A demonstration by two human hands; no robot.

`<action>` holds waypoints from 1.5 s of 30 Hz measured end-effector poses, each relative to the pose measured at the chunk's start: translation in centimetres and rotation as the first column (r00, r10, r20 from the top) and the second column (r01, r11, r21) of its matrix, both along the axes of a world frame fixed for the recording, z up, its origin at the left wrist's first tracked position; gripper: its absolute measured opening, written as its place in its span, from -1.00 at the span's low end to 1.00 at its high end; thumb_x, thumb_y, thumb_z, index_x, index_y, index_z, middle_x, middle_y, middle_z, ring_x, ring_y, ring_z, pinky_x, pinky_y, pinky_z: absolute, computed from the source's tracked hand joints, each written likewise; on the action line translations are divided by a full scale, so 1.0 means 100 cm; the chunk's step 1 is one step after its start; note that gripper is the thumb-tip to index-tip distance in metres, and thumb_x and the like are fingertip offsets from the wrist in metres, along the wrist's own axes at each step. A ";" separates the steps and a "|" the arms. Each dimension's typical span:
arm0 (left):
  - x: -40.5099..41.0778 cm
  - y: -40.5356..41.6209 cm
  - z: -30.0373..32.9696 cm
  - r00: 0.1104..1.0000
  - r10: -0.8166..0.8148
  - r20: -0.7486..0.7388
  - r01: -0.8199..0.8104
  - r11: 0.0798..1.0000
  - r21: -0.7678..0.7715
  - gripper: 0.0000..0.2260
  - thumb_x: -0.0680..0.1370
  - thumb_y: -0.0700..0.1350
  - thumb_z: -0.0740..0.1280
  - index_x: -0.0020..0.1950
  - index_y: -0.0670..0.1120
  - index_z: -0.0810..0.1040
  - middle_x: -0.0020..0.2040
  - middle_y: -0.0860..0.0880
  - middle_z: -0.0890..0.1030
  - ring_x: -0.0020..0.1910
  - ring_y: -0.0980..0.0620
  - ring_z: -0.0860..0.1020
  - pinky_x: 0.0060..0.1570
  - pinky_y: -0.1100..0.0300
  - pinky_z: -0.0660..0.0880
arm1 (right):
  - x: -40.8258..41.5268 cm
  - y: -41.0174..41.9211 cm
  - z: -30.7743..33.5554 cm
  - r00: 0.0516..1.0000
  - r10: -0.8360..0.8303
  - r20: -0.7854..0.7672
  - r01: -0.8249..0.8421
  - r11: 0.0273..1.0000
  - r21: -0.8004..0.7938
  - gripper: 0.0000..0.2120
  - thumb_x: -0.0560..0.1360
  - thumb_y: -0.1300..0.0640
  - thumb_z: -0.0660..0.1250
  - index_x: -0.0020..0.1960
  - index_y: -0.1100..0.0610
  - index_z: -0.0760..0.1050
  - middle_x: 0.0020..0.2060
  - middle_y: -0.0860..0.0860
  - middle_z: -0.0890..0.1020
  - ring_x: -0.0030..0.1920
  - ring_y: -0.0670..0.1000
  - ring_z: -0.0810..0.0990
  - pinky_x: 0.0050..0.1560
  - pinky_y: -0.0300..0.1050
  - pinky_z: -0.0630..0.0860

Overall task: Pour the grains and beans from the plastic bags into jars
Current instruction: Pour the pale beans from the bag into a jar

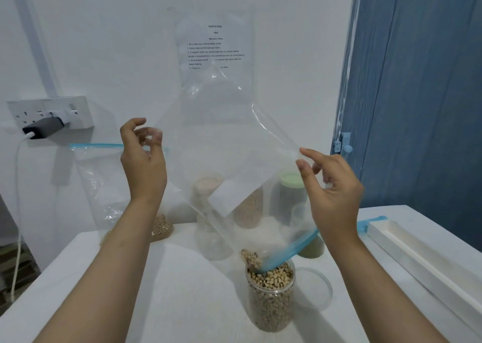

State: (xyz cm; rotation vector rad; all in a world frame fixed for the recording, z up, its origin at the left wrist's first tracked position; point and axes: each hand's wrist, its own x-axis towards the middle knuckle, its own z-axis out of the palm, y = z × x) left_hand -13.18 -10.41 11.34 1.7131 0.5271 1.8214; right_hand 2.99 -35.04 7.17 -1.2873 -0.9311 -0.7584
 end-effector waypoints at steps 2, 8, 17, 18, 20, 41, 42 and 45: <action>0.000 0.000 0.005 1.000 -0.002 0.002 0.002 1.000 0.015 -0.76 0.64 -0.11 0.29 0.30 -0.04 0.37 0.01 0.06 0.54 -0.07 0.22 0.48 -0.07 0.31 0.43 | 0.001 0.000 -0.001 1.000 0.001 -0.005 -0.001 1.000 0.000 -0.80 0.55 0.15 0.45 0.16 -0.01 0.61 -0.22 -0.02 0.56 -0.17 -0.18 0.51 -0.22 -0.36 0.35; 0.003 -0.007 0.011 1.000 0.005 -0.002 -0.005 0.999 0.037 -0.75 0.64 -0.09 0.29 0.30 -0.09 0.39 -0.02 0.11 0.53 -0.08 0.23 0.47 -0.11 0.42 0.40 | 0.004 -0.002 -0.002 0.999 0.011 -0.030 -0.011 1.000 0.005 -0.80 0.55 0.14 0.44 0.16 -0.02 0.61 -0.22 -0.02 0.56 -0.18 -0.16 0.51 -0.25 -0.29 0.37; 0.018 -0.007 -0.022 0.996 0.080 0.042 -0.063 0.950 -0.305 -0.45 0.55 0.19 0.35 0.44 0.01 0.28 0.39 0.02 0.31 0.31 0.02 0.40 0.34 0.05 0.40 | -0.002 -0.001 -0.008 0.997 0.048 -0.054 -0.045 0.997 0.061 -0.82 0.55 0.17 0.43 0.13 0.02 0.62 -0.21 0.00 0.59 -0.16 -0.14 0.53 -0.15 -0.29 0.43; 0.022 -0.008 -0.025 0.999 0.027 0.038 -0.007 0.895 -0.446 -0.35 0.52 0.27 0.33 0.49 0.04 0.18 0.45 -0.04 0.24 0.31 0.01 0.39 0.34 0.05 0.39 | -0.003 0.000 -0.009 0.997 0.052 -0.055 -0.048 0.997 0.060 -0.83 0.55 0.17 0.43 0.13 0.03 0.63 -0.20 0.02 0.60 -0.16 -0.13 0.54 -0.14 -0.30 0.43; 0.026 -0.010 -0.030 0.991 -0.122 0.058 0.131 0.765 -0.631 -0.22 0.45 0.42 0.27 0.52 0.14 0.02 0.49 -0.08 0.26 0.23 -0.01 0.47 0.24 -0.02 0.46 | -0.003 0.000 -0.009 0.996 0.063 -0.058 -0.059 0.997 0.059 -0.84 0.55 0.18 0.43 0.12 0.05 0.63 -0.19 0.03 0.61 -0.16 -0.13 0.54 -0.12 -0.32 0.42; 0.030 -0.020 -0.014 0.977 -0.214 0.015 0.205 0.912 -0.356 -0.35 0.51 0.23 0.39 0.48 0.23 0.11 0.33 -0.04 0.37 0.18 0.04 0.55 0.29 -0.13 0.49 | 0.012 -0.008 -0.010 0.997 -0.019 -0.076 0.018 1.000 -0.012 -0.75 0.52 0.14 0.47 0.19 0.03 0.62 -0.22 -0.02 0.48 -0.18 -0.19 0.46 -0.21 -0.41 0.32; 0.031 -0.020 -0.014 0.974 -0.226 0.015 0.216 0.909 -0.355 -0.34 0.51 0.21 0.40 0.48 0.23 0.10 0.34 -0.04 0.35 0.19 -0.02 0.55 0.25 -0.12 0.52 | 0.013 -0.008 -0.010 0.997 -0.020 -0.076 0.019 1.000 -0.013 -0.75 0.52 0.14 0.47 0.19 0.02 0.61 -0.22 -0.02 0.48 -0.17 -0.19 0.46 -0.20 -0.41 0.33; 0.033 -0.020 -0.014 0.971 -0.237 0.020 0.231 0.918 -0.324 -0.34 0.53 0.13 0.41 0.50 0.20 0.10 0.32 -0.04 0.34 0.10 0.04 0.57 0.22 -0.09 0.55 | 0.014 -0.008 -0.011 0.996 -0.024 -0.081 0.023 1.000 -0.018 -0.74 0.52 0.12 0.47 0.20 0.00 0.60 -0.21 -0.02 0.49 -0.15 -0.17 0.47 -0.18 -0.40 0.34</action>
